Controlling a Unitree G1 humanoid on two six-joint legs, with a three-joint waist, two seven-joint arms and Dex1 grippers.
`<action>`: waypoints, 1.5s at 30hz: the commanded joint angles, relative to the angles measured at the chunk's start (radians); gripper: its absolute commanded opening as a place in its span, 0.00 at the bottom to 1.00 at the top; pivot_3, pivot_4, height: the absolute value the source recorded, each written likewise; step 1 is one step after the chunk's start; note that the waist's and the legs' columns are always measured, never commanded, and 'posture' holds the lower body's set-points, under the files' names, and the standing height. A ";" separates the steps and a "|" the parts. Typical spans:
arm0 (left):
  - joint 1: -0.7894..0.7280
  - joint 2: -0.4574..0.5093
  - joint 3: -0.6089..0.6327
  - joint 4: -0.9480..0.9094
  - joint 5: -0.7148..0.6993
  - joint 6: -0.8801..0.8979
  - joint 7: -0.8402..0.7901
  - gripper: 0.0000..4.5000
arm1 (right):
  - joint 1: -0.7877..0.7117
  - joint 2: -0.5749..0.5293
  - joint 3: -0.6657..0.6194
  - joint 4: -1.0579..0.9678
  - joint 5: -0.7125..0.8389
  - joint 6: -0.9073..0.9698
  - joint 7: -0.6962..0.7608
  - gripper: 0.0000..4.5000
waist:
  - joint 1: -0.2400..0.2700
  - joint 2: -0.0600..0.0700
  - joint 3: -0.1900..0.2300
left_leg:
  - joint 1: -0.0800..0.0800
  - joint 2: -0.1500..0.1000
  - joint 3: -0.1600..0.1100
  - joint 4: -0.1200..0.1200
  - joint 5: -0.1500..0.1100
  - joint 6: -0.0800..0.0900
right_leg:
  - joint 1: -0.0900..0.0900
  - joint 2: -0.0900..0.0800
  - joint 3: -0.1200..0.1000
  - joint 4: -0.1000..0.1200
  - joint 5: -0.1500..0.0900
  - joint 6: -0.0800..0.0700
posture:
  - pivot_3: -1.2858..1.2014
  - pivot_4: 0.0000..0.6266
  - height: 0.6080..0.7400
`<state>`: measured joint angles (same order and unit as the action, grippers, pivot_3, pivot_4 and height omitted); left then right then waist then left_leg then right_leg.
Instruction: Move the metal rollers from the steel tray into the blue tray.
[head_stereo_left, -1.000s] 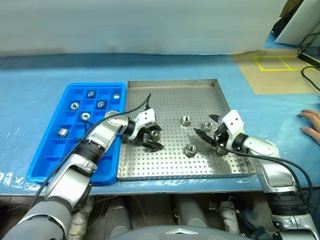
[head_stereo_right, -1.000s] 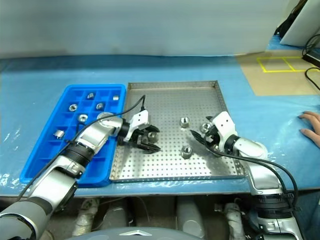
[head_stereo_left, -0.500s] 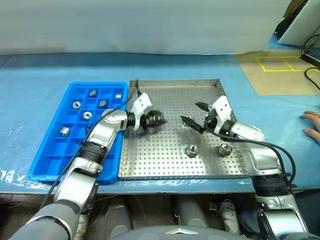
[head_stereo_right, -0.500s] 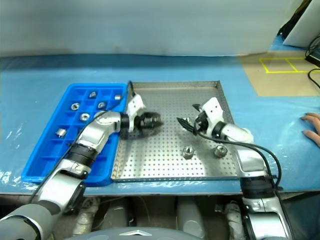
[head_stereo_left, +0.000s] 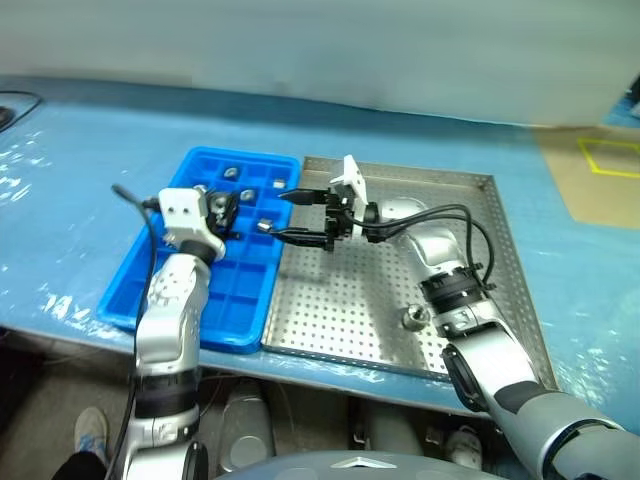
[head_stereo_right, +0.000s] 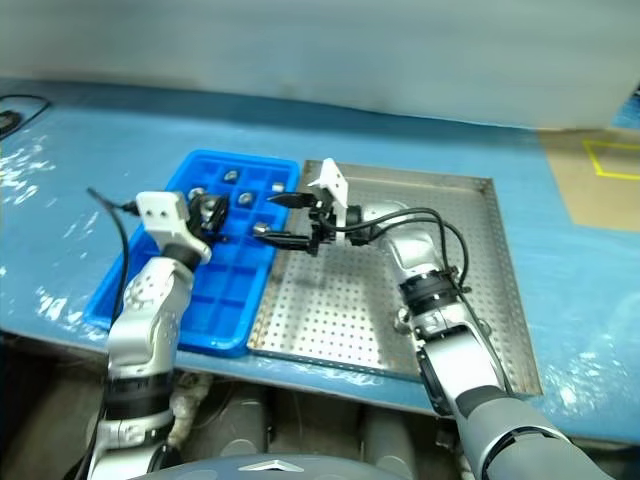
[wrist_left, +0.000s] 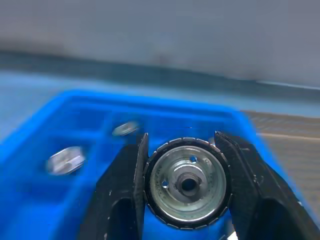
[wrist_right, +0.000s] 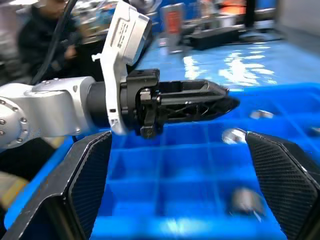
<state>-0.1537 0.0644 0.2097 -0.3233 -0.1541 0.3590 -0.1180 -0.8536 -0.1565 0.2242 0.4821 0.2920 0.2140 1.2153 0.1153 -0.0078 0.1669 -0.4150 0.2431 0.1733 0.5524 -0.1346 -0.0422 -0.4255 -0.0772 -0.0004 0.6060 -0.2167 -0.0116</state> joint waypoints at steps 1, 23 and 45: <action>0.088 -0.036 0.054 -0.153 0.045 0.021 0.136 0.38 | -0.056 0.046 0.036 0.118 -0.042 -0.112 0.065 1.00 | 0.020 0.000 0.000 | -0.001 0.000 0.000 0.000 0.000 0.000 | 0.000 0.000 0.000 0.000 0.000 0.000 | 0.64 0.24 1.00; 0.095 0.023 0.050 -0.150 -0.087 0.124 0.050 1.00 | 0.030 0.052 0.014 0.089 -0.104 -0.146 -0.007 1.00 | 0.036 0.001 0.001 | -0.001 0.000 -0.004 0.000 0.003 -0.005 | 0.000 0.000 0.000 0.002 0.000 0.001 | 0.57 0.24 1.00; -0.664 0.052 -0.304 0.963 -0.063 -0.296 -0.678 1.00 | 0.686 -0.278 -0.427 -0.687 -0.156 0.145 -0.693 1.00 | -0.203 0.002 0.000 | 0.009 -0.004 0.008 0.006 0.000 0.000 | 0.002 0.004 0.022 0.002 0.004 0.007 | 0.22 0.24 1.00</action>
<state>-0.7920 0.1242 -0.0876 0.6057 -0.2275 0.1006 -0.7799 -0.1756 -0.4311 -0.1784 -0.1406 0.1374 0.3570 0.5544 -0.0872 -0.0057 0.1670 -0.4061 0.2386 0.1819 0.5610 -0.1355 -0.0402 -0.4234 -0.0731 0.0228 0.6074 -0.2127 -0.0035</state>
